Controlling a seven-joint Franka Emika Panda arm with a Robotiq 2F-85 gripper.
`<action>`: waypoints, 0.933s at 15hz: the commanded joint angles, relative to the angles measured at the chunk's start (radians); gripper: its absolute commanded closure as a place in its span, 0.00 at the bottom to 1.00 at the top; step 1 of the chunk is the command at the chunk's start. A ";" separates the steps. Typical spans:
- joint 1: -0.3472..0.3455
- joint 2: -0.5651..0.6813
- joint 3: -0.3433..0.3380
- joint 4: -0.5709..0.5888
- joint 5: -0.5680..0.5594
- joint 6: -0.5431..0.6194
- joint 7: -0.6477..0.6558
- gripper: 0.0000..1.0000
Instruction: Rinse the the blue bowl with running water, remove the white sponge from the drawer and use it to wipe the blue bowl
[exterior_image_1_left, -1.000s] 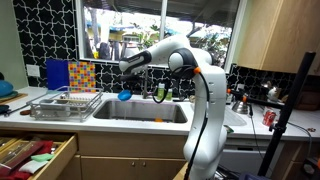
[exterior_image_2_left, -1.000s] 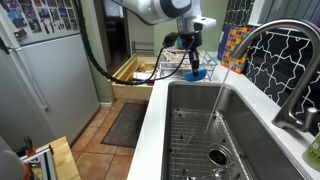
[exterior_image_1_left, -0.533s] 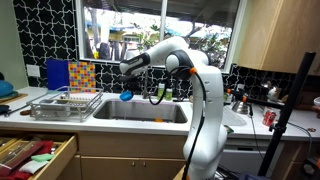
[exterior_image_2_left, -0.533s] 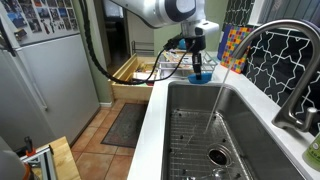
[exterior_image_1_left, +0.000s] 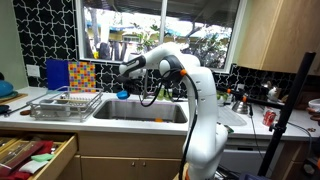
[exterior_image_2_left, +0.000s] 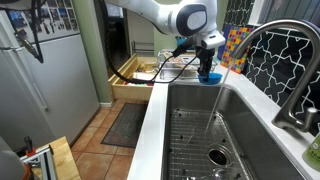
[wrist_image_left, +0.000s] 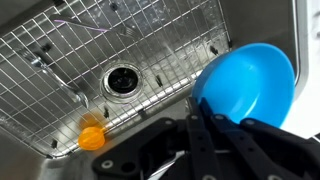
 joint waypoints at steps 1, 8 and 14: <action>0.006 0.061 -0.023 0.063 0.011 0.020 0.124 0.99; 0.027 0.094 -0.050 0.098 -0.113 -0.035 0.153 0.99; 0.094 0.046 -0.075 0.026 -0.420 -0.095 0.124 0.99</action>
